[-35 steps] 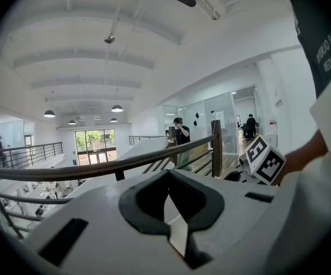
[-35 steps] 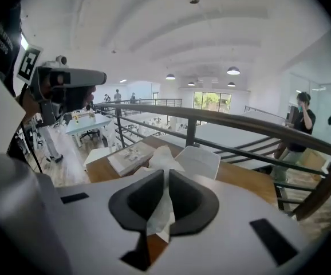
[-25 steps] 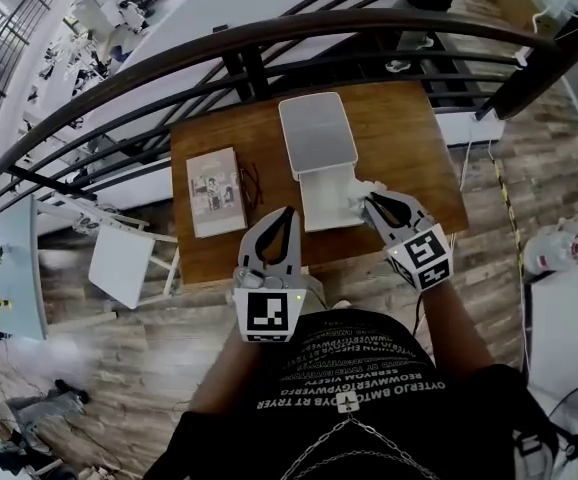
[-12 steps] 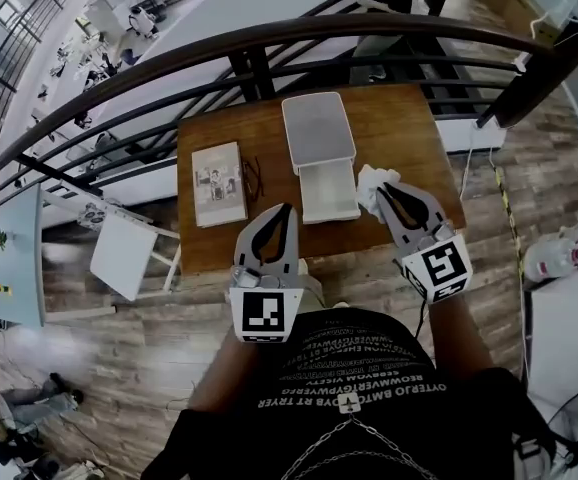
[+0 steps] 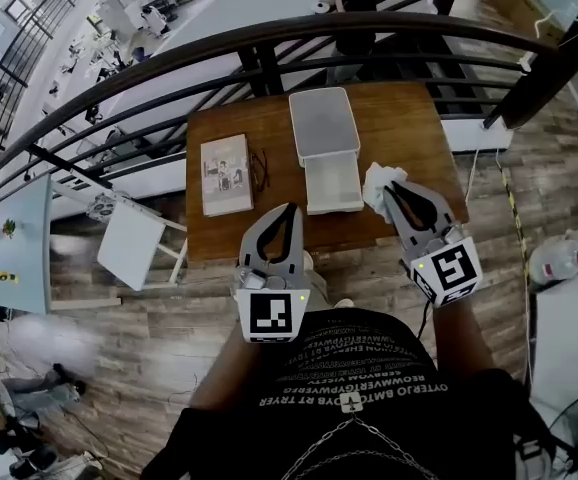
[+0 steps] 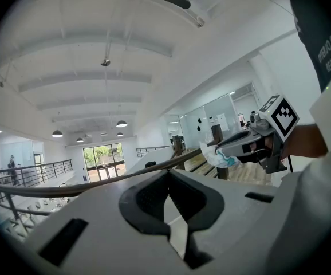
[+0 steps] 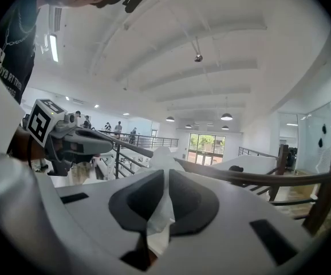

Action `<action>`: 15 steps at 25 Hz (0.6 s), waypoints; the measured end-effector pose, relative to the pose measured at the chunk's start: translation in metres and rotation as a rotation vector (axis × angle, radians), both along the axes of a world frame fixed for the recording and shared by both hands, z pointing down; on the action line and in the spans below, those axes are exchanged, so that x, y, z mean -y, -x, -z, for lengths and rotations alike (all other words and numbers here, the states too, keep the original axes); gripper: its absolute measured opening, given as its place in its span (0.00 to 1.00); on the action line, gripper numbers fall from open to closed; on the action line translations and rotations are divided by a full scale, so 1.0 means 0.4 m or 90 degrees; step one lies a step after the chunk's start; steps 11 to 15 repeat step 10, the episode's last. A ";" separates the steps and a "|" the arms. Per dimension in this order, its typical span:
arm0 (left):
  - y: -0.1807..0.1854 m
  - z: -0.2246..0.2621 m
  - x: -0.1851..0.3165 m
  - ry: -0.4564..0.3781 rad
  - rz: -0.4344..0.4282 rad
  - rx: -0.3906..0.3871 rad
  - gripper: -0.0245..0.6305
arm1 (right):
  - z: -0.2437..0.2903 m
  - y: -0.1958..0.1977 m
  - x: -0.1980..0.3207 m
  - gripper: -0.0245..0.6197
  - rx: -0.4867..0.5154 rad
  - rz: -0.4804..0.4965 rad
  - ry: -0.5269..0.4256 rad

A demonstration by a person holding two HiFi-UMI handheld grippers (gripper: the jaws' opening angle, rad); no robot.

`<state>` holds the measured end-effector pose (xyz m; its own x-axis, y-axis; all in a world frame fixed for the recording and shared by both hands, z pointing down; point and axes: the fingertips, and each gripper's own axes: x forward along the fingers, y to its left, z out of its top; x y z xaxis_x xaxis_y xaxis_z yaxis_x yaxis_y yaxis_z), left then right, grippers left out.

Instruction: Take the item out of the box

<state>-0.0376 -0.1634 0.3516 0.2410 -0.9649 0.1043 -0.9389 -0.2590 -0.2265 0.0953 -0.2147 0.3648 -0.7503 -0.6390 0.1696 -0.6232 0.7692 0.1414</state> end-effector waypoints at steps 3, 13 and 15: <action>0.008 0.008 0.010 -0.003 -0.002 0.013 0.05 | 0.000 0.009 0.011 0.08 0.007 -0.001 0.008; -0.005 -0.049 0.054 0.019 -0.005 0.000 0.05 | -0.072 0.002 0.042 0.08 0.005 -0.004 0.025; -0.005 -0.049 0.054 0.019 -0.005 0.000 0.05 | -0.072 0.002 0.042 0.08 0.005 -0.004 0.025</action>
